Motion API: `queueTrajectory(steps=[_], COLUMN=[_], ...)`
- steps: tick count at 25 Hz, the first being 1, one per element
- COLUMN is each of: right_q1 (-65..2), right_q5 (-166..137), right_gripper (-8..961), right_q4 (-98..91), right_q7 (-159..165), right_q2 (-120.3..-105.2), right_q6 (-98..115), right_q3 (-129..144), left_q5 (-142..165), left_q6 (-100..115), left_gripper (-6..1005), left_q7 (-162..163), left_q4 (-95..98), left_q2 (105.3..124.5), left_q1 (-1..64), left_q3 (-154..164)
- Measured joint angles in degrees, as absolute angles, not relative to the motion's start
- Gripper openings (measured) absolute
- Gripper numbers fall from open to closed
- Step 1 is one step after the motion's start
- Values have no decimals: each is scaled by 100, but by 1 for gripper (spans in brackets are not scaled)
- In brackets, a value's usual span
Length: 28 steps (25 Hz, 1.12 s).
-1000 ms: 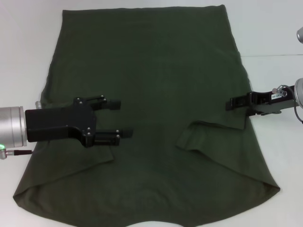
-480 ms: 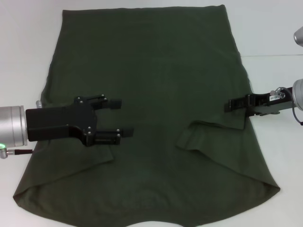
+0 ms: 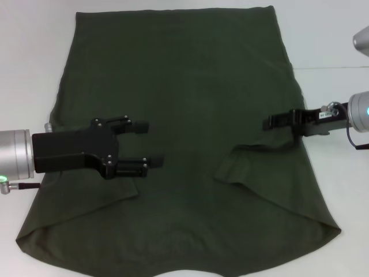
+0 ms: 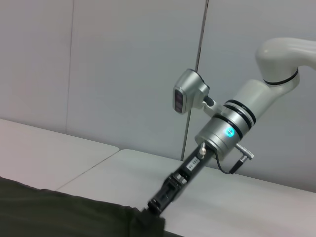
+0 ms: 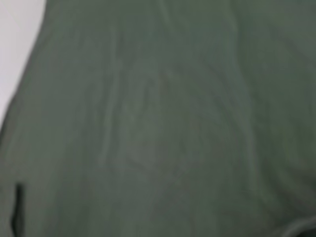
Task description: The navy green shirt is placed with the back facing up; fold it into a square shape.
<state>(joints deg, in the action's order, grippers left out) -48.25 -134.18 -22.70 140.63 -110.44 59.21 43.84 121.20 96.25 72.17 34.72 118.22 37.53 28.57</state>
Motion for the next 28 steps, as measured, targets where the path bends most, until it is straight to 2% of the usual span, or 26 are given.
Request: queueTrajectory(steps=[6, 17, 22, 28], right_q1=[-4788, -4815, -4561, -4318], right_q5=[-12781, -11979, -11317, -11160], right_gripper=[841, 841, 841, 842], right_q4=[-2276, -2395, -2708, -2984], right_q7=[13938, 13393, 12853, 12569], right_q2=[-10998, -11037, -10916, -10562], right_q6=[5913, 5598, 6180, 7249], right_q3=[4378, 4359, 4253, 4232], left_q5=[12127, 12068, 11803, 11869], left_q6=[9652, 9668, 9674, 9671], left_gripper=[861, 860, 861, 861], left_q7=[7232, 7422, 8331, 10061], left_q4=[3472, 3466, 3490, 3846], left_q2=[11821, 11817, 11720, 11476], left_q1=[3749, 3719, 3687, 3535], left_q3=[2856, 2717, 2411, 2143])
